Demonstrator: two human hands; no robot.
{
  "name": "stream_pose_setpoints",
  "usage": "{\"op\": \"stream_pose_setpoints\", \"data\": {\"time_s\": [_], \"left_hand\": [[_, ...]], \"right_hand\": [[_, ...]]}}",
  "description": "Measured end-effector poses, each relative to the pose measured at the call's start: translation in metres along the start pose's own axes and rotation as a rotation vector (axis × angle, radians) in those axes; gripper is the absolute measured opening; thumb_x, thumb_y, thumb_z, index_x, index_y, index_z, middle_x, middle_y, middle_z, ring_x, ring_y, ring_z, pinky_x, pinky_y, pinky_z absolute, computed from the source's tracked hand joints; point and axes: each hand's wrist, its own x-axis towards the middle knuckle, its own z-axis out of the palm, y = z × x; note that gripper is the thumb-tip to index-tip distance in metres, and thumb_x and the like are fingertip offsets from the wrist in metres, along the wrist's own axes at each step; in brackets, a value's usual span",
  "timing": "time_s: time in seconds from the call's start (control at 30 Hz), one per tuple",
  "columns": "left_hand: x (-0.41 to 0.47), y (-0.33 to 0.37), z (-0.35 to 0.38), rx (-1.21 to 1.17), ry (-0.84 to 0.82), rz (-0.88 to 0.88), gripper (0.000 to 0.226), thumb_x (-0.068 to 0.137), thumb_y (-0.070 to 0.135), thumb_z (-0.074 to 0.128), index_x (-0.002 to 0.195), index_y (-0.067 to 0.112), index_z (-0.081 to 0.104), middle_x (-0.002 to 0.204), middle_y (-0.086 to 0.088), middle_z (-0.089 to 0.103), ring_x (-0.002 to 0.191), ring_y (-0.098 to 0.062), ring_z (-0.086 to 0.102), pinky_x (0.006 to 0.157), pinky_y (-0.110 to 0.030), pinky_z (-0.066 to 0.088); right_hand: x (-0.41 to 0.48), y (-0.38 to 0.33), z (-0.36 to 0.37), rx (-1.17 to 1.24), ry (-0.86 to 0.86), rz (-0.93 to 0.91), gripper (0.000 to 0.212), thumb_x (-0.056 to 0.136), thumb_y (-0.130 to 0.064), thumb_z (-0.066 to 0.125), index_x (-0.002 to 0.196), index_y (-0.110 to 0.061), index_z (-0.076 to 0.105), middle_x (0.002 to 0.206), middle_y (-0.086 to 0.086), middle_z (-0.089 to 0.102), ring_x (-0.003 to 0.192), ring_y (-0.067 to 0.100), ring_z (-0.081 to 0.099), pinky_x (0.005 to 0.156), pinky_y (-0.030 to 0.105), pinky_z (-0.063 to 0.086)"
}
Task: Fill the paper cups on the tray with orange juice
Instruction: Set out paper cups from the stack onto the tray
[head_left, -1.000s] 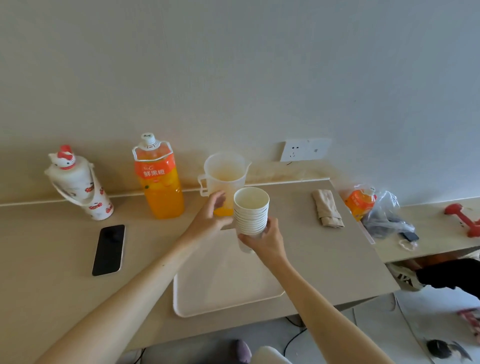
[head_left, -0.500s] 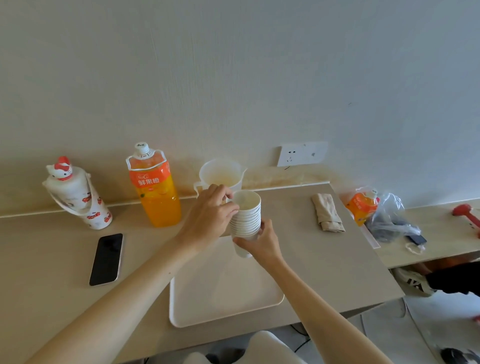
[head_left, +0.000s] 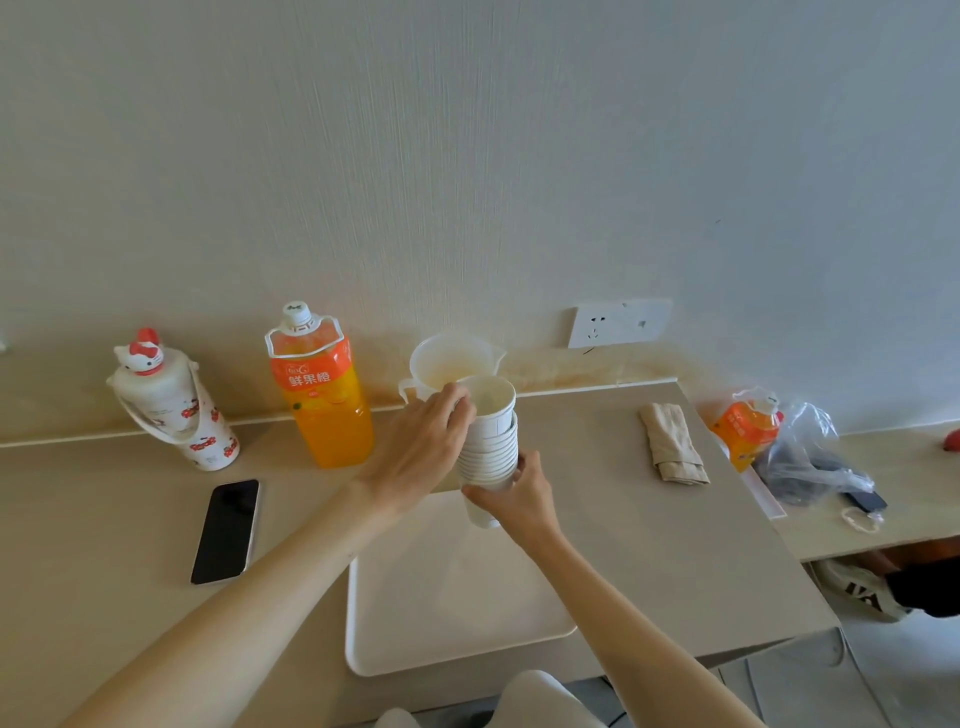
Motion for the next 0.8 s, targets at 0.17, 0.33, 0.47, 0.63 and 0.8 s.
{"op": "stream_pose_setpoints", "data": {"time_s": [0.17, 0.33, 0.47, 0.63, 0.8], "left_hand": [[-0.005, -0.005, 0.000, -0.017, 0.050, 0.072, 0.040, 0.071, -0.010, 0.073, 0.099, 0.005, 0.048, 0.088, -0.016, 0.061, 0.063, -0.025, 0.062, 0.045, -0.032, 0.052], [-0.006, -0.009, -0.004, 0.020, 0.005, 0.172, 0.051, 0.069, -0.010, 0.074, 0.111, 0.000, 0.048, 0.089, -0.016, 0.061, 0.066, -0.025, 0.065, 0.050, -0.033, 0.057], [-0.004, -0.012, -0.003, -0.030, -0.006, 0.112, 0.044, 0.069, -0.014, 0.073, 0.108, 0.000, 0.058, 0.092, -0.012, 0.060, 0.070, -0.023, 0.065, 0.048, -0.032, 0.056], [-0.002, -0.014, -0.002, -0.179, -0.012, 0.014, 0.029, 0.073, -0.015, 0.067, 0.094, 0.004, 0.062, 0.088, -0.008, 0.062, 0.065, -0.024, 0.063, 0.041, -0.032, 0.052], [-0.001, -0.017, -0.007, -0.245, -0.060, 0.031, 0.025, 0.075, -0.014, 0.065, 0.090, 0.005, 0.061, 0.087, -0.006, 0.061, 0.059, -0.022, 0.060, 0.040, -0.032, 0.050]], "right_hand": [[0.005, 0.001, 0.006, -0.044, 0.010, 0.002, 0.067, 0.063, -0.038, 0.084, 0.113, -0.025, 0.042, 0.093, -0.017, 0.059, 0.091, 0.007, 0.062, 0.077, 0.032, 0.057], [0.005, 0.000, 0.007, -0.050, 0.014, -0.005, 0.066, 0.063, -0.040, 0.083, 0.113, -0.026, 0.041, 0.099, -0.013, 0.062, 0.092, 0.010, 0.064, 0.076, 0.036, 0.058], [0.006, -0.003, 0.008, -0.038, 0.023, -0.015, 0.065, 0.066, -0.033, 0.083, 0.116, -0.021, 0.042, 0.103, -0.008, 0.063, 0.093, 0.012, 0.064, 0.074, 0.033, 0.057], [0.008, -0.002, 0.009, -0.041, 0.012, -0.011, 0.067, 0.066, -0.033, 0.084, 0.117, -0.022, 0.041, 0.106, -0.008, 0.062, 0.095, 0.012, 0.063, 0.075, 0.033, 0.057], [0.006, 0.000, 0.009, -0.058, 0.009, -0.019, 0.068, 0.065, -0.033, 0.085, 0.116, -0.023, 0.041, 0.107, -0.007, 0.062, 0.096, 0.012, 0.062, 0.076, 0.031, 0.055]]}}
